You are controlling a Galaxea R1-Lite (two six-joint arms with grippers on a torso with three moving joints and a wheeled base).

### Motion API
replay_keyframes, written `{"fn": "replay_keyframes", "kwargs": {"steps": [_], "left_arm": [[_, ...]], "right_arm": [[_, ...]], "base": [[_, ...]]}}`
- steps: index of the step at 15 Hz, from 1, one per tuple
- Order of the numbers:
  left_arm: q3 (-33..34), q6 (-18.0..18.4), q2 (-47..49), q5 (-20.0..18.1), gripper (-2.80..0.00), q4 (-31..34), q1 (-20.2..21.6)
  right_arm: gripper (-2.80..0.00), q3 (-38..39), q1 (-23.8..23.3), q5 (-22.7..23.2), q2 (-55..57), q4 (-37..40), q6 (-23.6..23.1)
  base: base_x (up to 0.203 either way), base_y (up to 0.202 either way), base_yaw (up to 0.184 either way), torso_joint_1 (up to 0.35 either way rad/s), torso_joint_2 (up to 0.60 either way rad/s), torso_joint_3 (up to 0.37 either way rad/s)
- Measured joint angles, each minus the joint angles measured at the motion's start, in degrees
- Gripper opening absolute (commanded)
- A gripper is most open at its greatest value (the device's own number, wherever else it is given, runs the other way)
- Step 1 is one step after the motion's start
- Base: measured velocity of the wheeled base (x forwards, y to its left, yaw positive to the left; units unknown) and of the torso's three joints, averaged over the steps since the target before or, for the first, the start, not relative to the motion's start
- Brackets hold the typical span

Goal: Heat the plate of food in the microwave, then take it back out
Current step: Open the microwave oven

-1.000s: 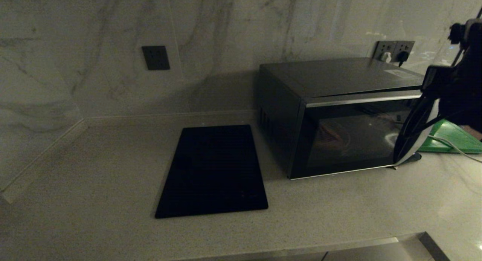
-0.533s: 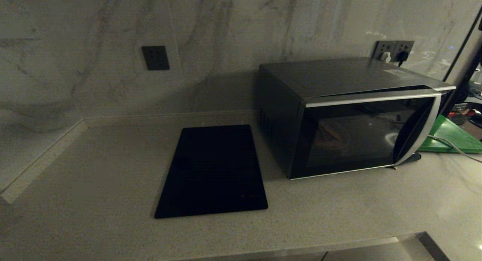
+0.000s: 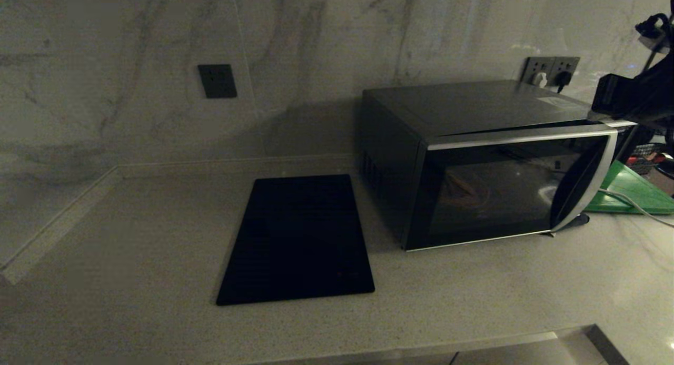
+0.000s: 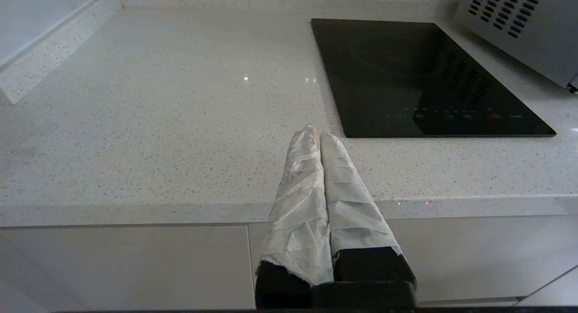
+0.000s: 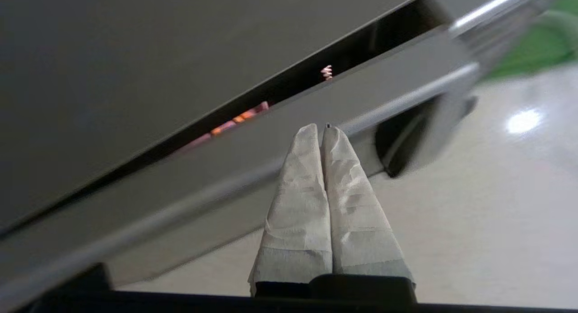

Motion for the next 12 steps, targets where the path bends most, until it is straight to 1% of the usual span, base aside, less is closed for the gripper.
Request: {"fn": "replay_keyframes", "kwargs": {"steps": [4, 12], "left_arm": [[0.0, 0.0, 0.0, 0.0, -2.80, 0.0, 0.0], [0.0, 0.0, 0.0, 0.0, -2.80, 0.0, 0.0]], "right_arm": [[-2.80, -0.4, -1.6, 0.2, 2.4, -5.7, 0.5], [-2.80, -0.4, -4.5, -0.1, 6.1, -11.6, -0.3]], "base": [[0.000, 0.000, 0.000, 0.000, 0.00, 0.000], [0.000, 0.000, 0.000, 0.000, 0.00, 0.000]]}}
